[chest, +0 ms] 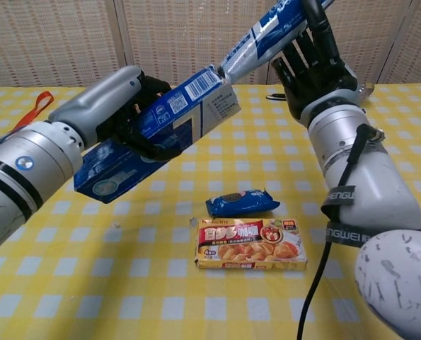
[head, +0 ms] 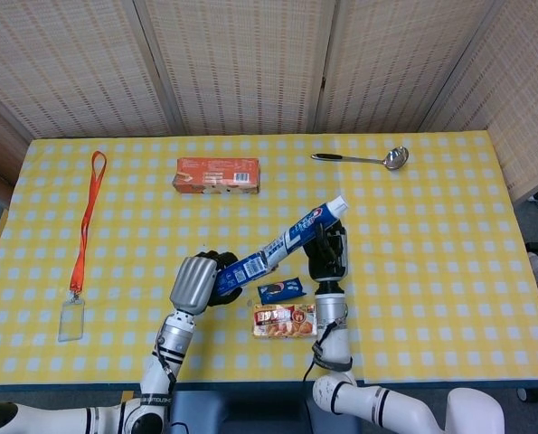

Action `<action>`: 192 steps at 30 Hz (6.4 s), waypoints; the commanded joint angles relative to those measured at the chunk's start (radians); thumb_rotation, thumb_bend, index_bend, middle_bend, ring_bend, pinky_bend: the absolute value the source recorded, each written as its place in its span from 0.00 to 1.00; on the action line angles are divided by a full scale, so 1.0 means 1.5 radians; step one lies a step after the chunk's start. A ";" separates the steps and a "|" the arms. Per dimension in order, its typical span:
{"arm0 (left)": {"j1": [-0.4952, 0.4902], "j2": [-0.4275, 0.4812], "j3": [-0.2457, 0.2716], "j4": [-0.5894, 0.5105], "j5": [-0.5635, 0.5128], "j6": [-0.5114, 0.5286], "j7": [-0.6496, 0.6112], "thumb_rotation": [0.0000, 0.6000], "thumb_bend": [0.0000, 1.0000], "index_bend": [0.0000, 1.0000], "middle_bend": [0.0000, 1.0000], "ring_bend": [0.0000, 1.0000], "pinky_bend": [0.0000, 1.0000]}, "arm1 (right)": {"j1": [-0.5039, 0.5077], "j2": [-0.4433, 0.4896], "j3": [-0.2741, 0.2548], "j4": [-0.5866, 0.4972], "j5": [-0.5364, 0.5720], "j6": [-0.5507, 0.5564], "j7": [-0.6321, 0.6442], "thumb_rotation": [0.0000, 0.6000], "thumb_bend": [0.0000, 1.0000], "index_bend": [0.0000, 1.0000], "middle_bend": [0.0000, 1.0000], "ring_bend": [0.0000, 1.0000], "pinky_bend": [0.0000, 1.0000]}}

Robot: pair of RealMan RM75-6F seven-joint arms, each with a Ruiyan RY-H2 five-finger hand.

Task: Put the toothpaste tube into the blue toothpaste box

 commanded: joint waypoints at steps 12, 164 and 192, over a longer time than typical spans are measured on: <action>0.002 0.003 -0.017 0.002 0.003 0.013 -0.028 1.00 0.34 0.61 0.63 0.51 0.54 | 0.004 -0.018 -0.009 0.027 -0.004 -0.028 0.024 1.00 0.47 0.78 0.71 0.71 1.00; 0.045 0.087 -0.089 -0.085 0.083 0.088 -0.363 1.00 0.34 0.61 0.63 0.53 0.58 | 0.021 0.298 -0.208 -0.008 -0.277 0.089 -0.193 1.00 0.47 0.00 0.09 0.12 0.30; 0.020 0.042 -0.069 -0.003 0.112 0.092 -0.336 1.00 0.34 0.61 0.63 0.53 0.58 | 0.059 0.464 -0.236 -0.125 -0.308 0.044 -0.621 1.00 0.64 0.00 0.94 0.87 0.97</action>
